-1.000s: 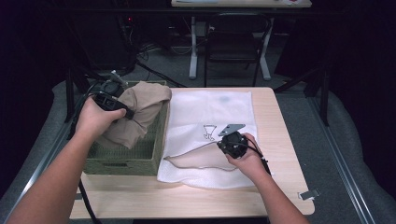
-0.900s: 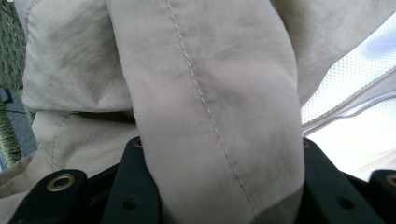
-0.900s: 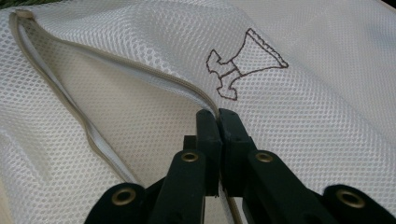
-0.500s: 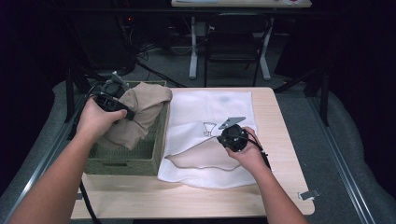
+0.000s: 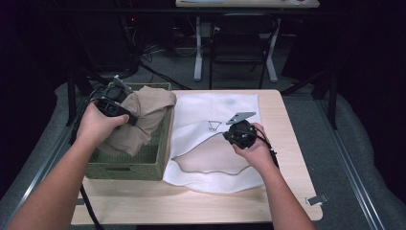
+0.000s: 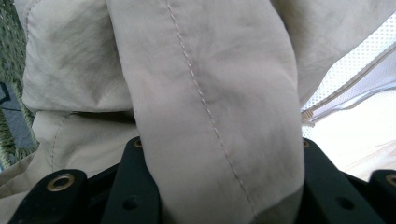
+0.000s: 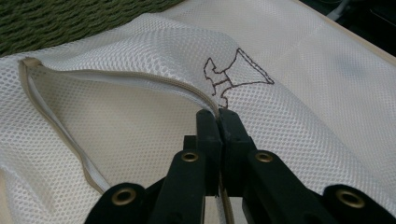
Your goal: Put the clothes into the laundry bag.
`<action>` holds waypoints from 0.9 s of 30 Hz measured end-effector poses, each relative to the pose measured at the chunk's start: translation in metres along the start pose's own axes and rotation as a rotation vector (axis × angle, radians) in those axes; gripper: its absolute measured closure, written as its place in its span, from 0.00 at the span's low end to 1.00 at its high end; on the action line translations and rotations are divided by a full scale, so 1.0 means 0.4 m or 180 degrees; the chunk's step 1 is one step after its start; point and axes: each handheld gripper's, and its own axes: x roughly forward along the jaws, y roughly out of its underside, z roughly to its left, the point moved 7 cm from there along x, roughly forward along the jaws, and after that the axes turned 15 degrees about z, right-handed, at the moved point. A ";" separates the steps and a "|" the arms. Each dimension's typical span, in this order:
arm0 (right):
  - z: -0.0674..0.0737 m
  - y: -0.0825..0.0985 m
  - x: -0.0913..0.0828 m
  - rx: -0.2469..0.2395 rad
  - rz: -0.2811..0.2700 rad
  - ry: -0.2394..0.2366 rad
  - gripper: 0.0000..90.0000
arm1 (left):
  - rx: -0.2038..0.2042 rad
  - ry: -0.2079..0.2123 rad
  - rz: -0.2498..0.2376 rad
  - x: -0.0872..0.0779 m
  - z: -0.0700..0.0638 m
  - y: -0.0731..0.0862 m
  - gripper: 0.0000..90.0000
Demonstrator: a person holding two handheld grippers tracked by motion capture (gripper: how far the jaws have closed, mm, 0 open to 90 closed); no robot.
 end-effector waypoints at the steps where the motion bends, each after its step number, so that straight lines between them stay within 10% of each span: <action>1: 0.000 -0.001 -0.003 0.0003 -0.0006 -0.0010 0.98 | 0.0004 -0.0003 -0.0004 -0.002 -0.001 0.003 0.71; 27: 0.016 0.002 -0.017 -0.0012 -0.0061 -0.0098 0.98 | 0.0411 0.0073 0.0019 0.011 -0.099 0.050 0.71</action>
